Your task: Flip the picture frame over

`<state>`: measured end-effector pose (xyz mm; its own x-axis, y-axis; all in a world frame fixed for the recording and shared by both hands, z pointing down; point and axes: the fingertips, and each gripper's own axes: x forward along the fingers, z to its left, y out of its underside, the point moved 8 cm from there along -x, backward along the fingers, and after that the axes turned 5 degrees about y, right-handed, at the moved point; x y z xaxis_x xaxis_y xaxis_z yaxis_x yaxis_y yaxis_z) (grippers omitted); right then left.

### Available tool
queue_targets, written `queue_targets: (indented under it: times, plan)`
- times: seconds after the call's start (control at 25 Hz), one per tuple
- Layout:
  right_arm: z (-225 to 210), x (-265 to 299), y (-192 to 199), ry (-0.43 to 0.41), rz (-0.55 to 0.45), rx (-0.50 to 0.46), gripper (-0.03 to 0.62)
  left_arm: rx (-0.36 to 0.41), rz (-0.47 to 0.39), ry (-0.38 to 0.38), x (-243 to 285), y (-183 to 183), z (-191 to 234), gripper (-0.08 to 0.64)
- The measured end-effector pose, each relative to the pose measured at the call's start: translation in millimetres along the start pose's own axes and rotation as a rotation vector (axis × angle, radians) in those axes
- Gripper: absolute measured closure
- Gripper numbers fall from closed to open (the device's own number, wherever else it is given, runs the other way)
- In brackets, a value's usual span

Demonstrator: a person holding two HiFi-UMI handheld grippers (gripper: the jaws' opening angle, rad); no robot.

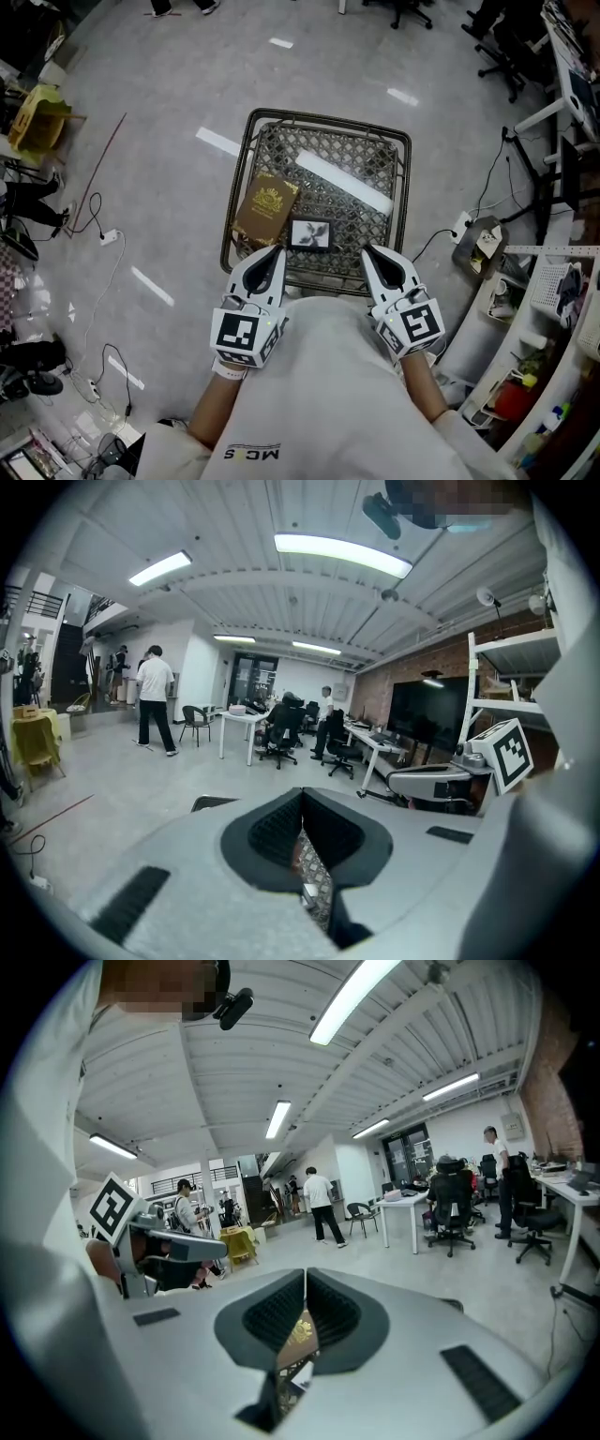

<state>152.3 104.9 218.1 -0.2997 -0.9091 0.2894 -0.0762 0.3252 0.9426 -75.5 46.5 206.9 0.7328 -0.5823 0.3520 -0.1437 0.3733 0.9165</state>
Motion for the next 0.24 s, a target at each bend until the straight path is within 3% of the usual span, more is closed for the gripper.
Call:
queue_targets:
  times: [0.24]
  plan:
    - [5.2, -3.2, 0.1, 0.028, -0.008, 0.007, 0.574, 0.006, -0.003, -0.003, -9.3, -0.4, 2.7, 0.535]
